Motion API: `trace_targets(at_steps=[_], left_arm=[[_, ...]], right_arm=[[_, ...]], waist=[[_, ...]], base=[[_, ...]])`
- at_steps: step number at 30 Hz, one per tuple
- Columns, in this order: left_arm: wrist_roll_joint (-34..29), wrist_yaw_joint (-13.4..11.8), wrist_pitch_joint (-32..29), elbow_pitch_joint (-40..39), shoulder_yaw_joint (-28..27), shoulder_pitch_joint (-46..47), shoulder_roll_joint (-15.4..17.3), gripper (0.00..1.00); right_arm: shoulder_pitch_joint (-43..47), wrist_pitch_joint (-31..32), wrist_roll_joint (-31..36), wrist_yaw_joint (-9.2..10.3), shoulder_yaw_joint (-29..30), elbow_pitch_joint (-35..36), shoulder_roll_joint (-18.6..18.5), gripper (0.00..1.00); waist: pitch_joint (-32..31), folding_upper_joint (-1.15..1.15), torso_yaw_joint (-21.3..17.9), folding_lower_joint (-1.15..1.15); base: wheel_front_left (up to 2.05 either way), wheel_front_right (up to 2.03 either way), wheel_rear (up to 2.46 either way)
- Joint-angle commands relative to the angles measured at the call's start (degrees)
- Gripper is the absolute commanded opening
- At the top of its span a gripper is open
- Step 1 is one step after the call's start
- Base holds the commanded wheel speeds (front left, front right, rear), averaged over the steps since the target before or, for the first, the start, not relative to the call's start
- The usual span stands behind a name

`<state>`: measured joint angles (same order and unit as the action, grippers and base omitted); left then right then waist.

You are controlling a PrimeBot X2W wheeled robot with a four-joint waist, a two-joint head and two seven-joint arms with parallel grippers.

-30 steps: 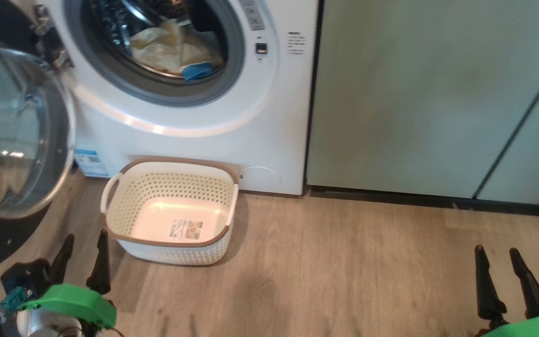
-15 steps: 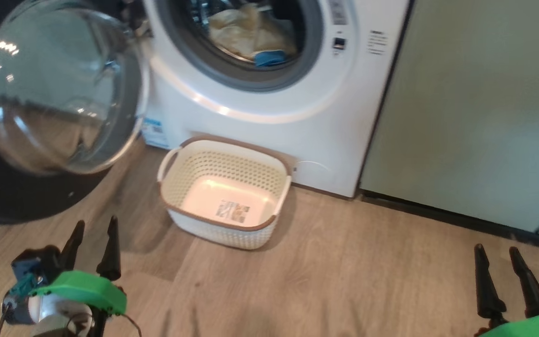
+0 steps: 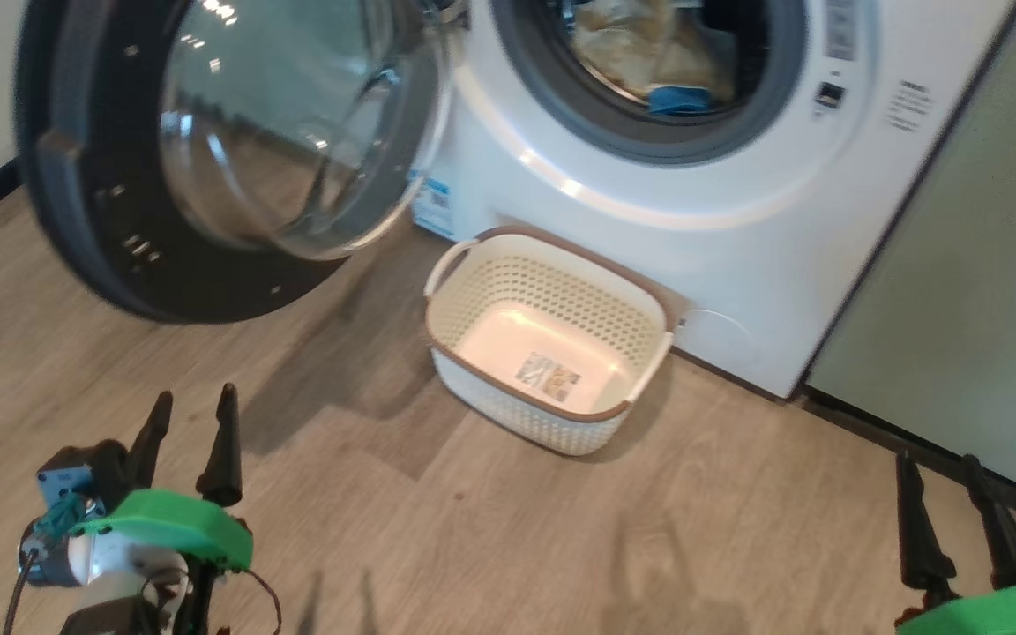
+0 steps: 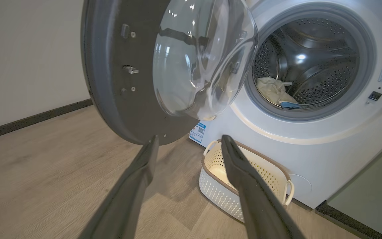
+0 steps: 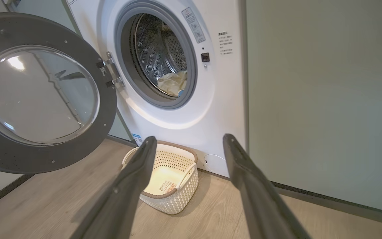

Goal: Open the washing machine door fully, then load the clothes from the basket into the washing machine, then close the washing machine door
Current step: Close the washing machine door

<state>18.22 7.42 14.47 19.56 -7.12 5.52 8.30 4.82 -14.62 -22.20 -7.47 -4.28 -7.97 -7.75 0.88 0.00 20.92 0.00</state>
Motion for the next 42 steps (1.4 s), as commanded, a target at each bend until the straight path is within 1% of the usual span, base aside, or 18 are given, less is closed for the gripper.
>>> trace_targets(at_steps=[1,3,4,9,23,28,29,30,31,32,33,38,42], left_arm=[[-0.3,0.1,0.5,-1.5,-1.4,3.6,0.7,1.00],[-0.2,0.1,0.5,-1.5,-1.2,3.6,0.7,1.00],[-0.2,0.1,0.5,-1.5,-1.2,3.6,0.7,1.00],[0.4,0.1,0.5,-1.7,-1.0,3.3,1.2,1.00],[0.7,0.1,0.5,-4.7,-6.0,0.5,-0.2,1.00],[3.7,0.1,0.5,-4.2,-7.9,0.2,-1.2,1.00],[4.4,0.1,0.5,-3.8,-8.0,0.1,-1.2,0.81],[5.1,0.1,0.5,-3.2,-8.0,0.1,-1.1,0.47],[5.9,0.1,0.5,-2.5,-7.7,0.0,-0.9,0.27],[7.0,0.1,0.5,-1.9,-7.7,0.1,-0.7,0.07],[8.3,0.1,0.5,-1.3,-8.0,0.4,-0.5,0.00],[19.1,0.1,0.5,2.4,-9.4,3.1,1.0,0.00],[29.5,0.1,0.5,5.6,-8.9,6.2,4.4,0.00]], right_arm=[[-3.2,-0.4,-0.1,-0.02,-1.1,2.0,-1.5,1.00],[-3.3,-0.4,-0.1,-0.02,-1.0,1.9,-1.4,1.00],[-3.3,-0.4,-0.1,-0.02,-1.0,1.9,-1.4,1.00],[-3.7,-0.4,0.0,-0.02,-1.4,1.8,-1.3,1.00],[-6.9,-0.4,-0.8,-0.02,-4.7,0.5,-2.6,1.00],[-7.1,-0.4,-0.9,-0.02,-5.0,0.4,-2.7,1.00],[-7.0,-0.4,-0.9,-0.02,-5.1,0.4,-2.7,1.00],[-7.0,-0.4,-0.9,-0.02,-5.1,0.4,-2.6,1.00],[-6.9,-0.4,-0.9,-0.02,-5.2,0.3,-2.6,1.00],[-6.8,-0.4,-1.0,-0.02,-5.2,0.3,-2.6,1.00],[-6.7,-0.4,-1.0,-0.02,-5.2,0.3,-2.5,1.00],[-5.6,-0.4,-0.9,-0.02,-4.5,0.5,-2.6,1.00],[-4.4,-0.4,-0.8,-0.02,-3.7,0.8,-2.6,1.00]], waist=[[0.7,0.00,3.1,0.00],[0.7,0.00,5.2,0.00],[0.7,0.00,5.2,0.00],[1.0,0.00,7.6,0.00],[2.5,0.00,8.7,0.00],[2.5,0.00,8.7,0.00],[2.4,0.00,8.6,0.00],[2.4,0.00,8.6,0.00],[2.3,0.00,8.5,0.00],[2.2,0.00,8.5,0.00],[2.1,0.00,8.5,0.00],[1.9,0.00,8.5,0.00],[1.7,0.00,8.5,0.00]], base=[[0.00,0.00,0.00],[0.00,0.00,0.00],[0.00,0.00,0.00],[0.00,0.00,0.00],[0.00,0.00,0.00],[0.00,0.00,0.00],[0.00,0.00,0.00],[0.00,0.00,0.00],[0.00,0.00,0.00],[0.00,0.00,0.00],[0.00,0.00,0.00],[0.00,0.00,0.00],[0.00,0.00,0.00]])
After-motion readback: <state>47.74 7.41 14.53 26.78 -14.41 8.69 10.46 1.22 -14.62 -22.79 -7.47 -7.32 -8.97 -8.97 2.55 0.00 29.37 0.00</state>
